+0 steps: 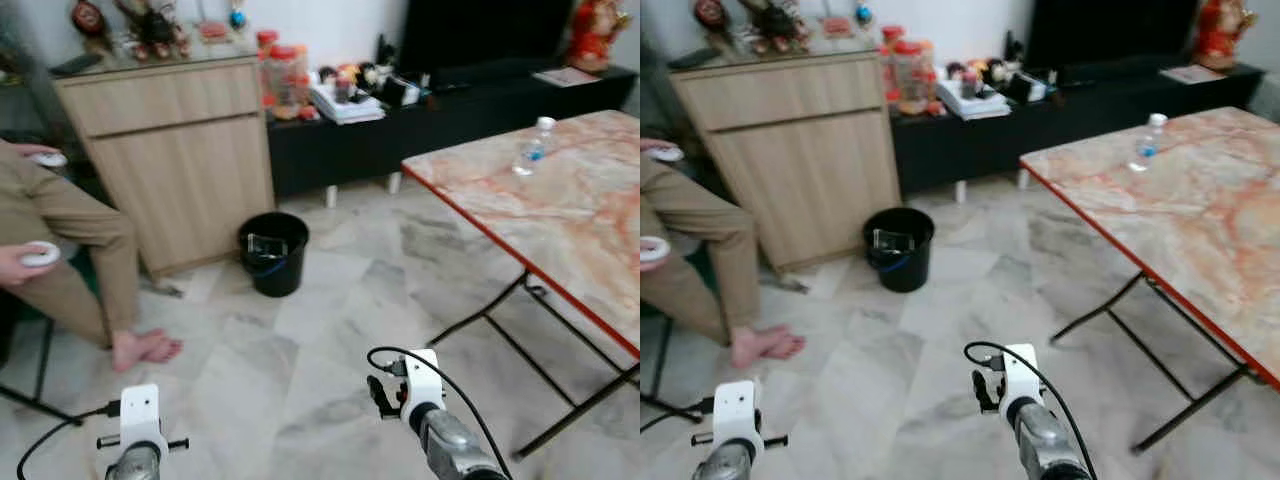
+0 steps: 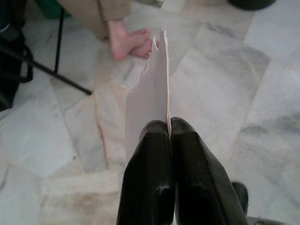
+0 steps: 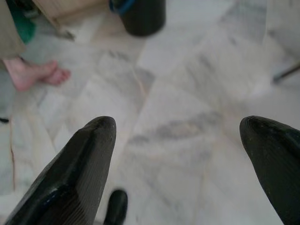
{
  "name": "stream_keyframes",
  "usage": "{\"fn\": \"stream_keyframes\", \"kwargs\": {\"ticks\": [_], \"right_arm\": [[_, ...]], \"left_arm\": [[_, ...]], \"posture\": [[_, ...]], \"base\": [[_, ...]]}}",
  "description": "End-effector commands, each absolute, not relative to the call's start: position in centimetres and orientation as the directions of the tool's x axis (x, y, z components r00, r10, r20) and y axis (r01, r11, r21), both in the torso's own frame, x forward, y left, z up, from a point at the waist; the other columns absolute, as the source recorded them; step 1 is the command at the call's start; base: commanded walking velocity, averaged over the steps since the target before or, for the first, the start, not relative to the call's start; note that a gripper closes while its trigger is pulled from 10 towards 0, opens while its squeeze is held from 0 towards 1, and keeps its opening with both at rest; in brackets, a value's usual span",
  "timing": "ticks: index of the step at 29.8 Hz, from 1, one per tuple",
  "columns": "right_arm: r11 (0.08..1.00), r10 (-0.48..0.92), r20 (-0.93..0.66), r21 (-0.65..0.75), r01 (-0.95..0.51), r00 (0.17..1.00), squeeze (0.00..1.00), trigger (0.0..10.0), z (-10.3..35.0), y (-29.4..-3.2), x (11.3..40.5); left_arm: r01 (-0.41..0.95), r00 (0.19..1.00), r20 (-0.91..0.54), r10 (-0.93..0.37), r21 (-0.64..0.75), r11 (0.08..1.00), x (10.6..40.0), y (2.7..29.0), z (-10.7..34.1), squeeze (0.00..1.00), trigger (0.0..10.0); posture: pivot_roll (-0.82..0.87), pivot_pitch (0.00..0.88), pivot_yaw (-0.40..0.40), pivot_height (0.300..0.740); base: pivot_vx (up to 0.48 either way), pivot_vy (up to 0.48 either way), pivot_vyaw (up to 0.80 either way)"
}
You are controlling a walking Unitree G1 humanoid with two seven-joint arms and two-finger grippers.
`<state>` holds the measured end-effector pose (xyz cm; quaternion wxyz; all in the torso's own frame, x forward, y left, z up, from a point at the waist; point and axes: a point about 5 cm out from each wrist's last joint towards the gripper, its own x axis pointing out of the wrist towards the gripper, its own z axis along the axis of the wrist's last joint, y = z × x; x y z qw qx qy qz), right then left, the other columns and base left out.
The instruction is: Picking trash to rubbish bin
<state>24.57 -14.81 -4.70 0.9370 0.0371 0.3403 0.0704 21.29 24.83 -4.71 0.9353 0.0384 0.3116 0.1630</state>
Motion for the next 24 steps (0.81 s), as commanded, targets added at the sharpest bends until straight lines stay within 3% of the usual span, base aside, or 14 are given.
{"fn": "stream_keyframes", "kwargs": {"ticks": [1, 13, 24], "right_arm": [[0.989, 0.145, -0.644, 0.126, -0.083, 0.751, 0.00, 10.0, -4.9, -15.0, 24.3], [0.989, 0.135, -0.702, 0.133, -0.057, 0.700, 0.00, 10.0, -6.3, -15.1, 22.3], [0.988, 0.129, -0.687, 0.147, -0.038, 0.715, 0.00, 10.0, -6.1, -14.8, 22.7]], "left_arm": [[-0.274, 0.733, -0.596, 0.328, 0.183, 0.944, 20.8, 24.7, -5.2, 0.00, 10.0], [-0.331, 0.677, -0.626, 0.387, 0.211, 0.920, 19.0, 25.7, -5.9, 0.00, 10.0], [-0.282, 0.704, -0.611, 0.361, 0.226, 0.932, 20.1, 25.5, -5.4, 0.00, 10.0]], "posture": [[0.08, 0.000, 0.019, 0.740], [0.10, 0.000, 0.041, 0.740], [0.08, 0.000, 0.066, 0.740]], "base": [[0.000, 0.000, 0.00], [0.322, 0.000, 0.00], [0.376, 0.000, 0.00]]}}
